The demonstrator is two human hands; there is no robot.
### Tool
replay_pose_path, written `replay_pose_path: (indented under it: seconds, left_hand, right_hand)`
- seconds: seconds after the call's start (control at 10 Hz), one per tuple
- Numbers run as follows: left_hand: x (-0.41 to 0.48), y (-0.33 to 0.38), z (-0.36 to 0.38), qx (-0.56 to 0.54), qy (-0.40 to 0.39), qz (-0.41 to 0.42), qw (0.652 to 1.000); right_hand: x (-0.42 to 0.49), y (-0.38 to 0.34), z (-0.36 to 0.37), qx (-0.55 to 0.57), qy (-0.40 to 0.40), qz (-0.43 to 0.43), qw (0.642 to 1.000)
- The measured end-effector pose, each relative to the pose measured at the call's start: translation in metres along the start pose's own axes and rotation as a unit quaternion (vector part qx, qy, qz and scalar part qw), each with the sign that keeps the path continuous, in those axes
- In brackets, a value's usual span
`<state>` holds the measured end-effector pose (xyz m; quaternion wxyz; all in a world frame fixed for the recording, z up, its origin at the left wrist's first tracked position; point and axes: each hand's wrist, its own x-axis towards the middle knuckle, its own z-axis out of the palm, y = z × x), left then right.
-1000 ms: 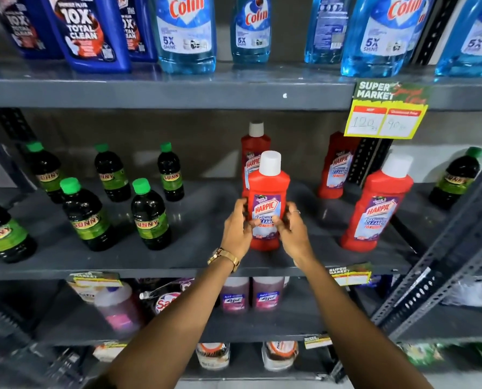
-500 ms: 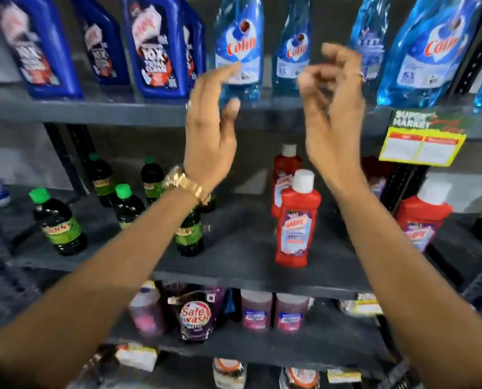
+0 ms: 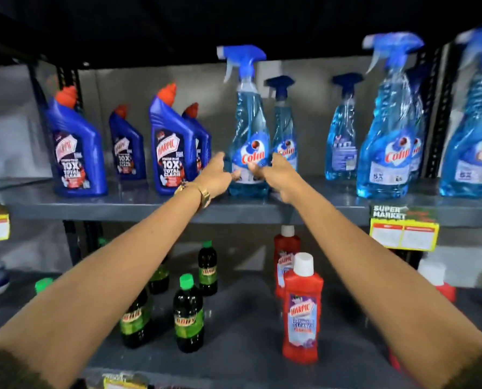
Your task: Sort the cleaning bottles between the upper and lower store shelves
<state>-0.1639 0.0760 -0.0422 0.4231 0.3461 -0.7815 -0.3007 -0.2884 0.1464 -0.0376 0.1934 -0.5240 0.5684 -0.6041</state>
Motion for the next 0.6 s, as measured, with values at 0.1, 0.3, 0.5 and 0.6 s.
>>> replay_pose_path:
  seconds: [0.1,0.3,0.5,0.6]
  left_hand:
    - [0.001,0.01,0.017,0.006,-0.036,0.032,0.999]
    - [0.005,0.028,0.051,-0.001,-0.063,0.055,0.997]
    - [0.003,0.033,0.057,0.008,-0.066,0.063,0.996]
    - [0.0,0.034,0.056,0.003,-0.066,0.062,0.996]
  right_hand:
    - [-0.002,0.005,-0.025,-0.001,0.009,0.002,1.0]
    - [-0.006,0.014,-0.06,-0.025,0.05,-0.02,0.998]
    - [-0.008,0.016,-0.066,-0.016,0.044,-0.005,0.999]
    - [-0.012,0.015,-0.064,-0.034,0.07,-0.015,0.997]
